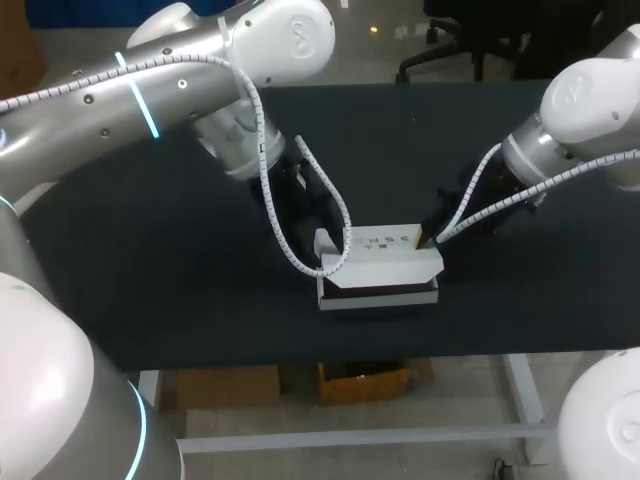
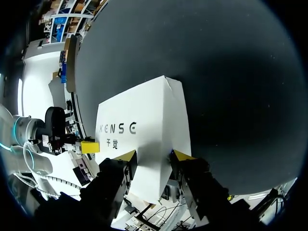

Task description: Assemble the packaging by folding the flat box into shape, placing the metal phone stand inside, and closing the box properly

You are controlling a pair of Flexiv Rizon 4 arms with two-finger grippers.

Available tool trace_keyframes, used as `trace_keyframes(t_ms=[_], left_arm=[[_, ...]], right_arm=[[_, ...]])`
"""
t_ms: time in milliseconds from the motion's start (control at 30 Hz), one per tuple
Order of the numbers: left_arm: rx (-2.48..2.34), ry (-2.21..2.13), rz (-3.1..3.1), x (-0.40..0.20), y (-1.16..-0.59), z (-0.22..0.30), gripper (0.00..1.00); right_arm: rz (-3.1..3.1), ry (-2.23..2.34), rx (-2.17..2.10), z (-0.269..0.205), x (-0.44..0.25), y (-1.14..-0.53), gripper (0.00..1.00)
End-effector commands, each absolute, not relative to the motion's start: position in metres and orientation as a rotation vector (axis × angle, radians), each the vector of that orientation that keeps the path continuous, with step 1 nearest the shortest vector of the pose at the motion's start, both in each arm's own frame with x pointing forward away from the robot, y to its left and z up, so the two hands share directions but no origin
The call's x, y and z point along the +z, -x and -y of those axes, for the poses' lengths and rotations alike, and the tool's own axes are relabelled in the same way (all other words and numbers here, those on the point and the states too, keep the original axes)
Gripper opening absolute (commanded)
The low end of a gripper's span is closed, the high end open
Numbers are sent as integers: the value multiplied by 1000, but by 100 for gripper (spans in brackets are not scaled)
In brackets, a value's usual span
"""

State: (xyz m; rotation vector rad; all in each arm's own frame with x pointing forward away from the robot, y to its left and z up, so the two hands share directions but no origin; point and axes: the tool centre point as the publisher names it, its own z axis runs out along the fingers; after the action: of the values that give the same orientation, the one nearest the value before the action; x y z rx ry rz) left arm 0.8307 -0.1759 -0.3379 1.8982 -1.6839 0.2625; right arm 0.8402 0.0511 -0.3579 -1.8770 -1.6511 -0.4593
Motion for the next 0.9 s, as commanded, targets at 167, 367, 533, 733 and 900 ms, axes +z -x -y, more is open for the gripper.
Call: trace_keyframes(t_ms=[167, 367, 533, 733, 900], left_arm=[[238, -1886, 1678, -337, -835, 184, 48], [222, -1874, 1665, -336, -837, 183, 48], [210, -1867, 1655, -336, -837, 182, 48], [195, -1864, 1644, -334, -839, 182, 48], [183, -1859, 1636, -333, -839, 182, 48]], right_arm=[[1647, 1871, -451, -58, -357, -840, 44], [1643, 1873, -445, -59, -356, -838, 44], [1638, 1872, -440, -59, -355, -837, 43], [1633, 1867, -434, -61, -354, -837, 43], [1629, 1862, -428, -62, -353, -836, 43]])
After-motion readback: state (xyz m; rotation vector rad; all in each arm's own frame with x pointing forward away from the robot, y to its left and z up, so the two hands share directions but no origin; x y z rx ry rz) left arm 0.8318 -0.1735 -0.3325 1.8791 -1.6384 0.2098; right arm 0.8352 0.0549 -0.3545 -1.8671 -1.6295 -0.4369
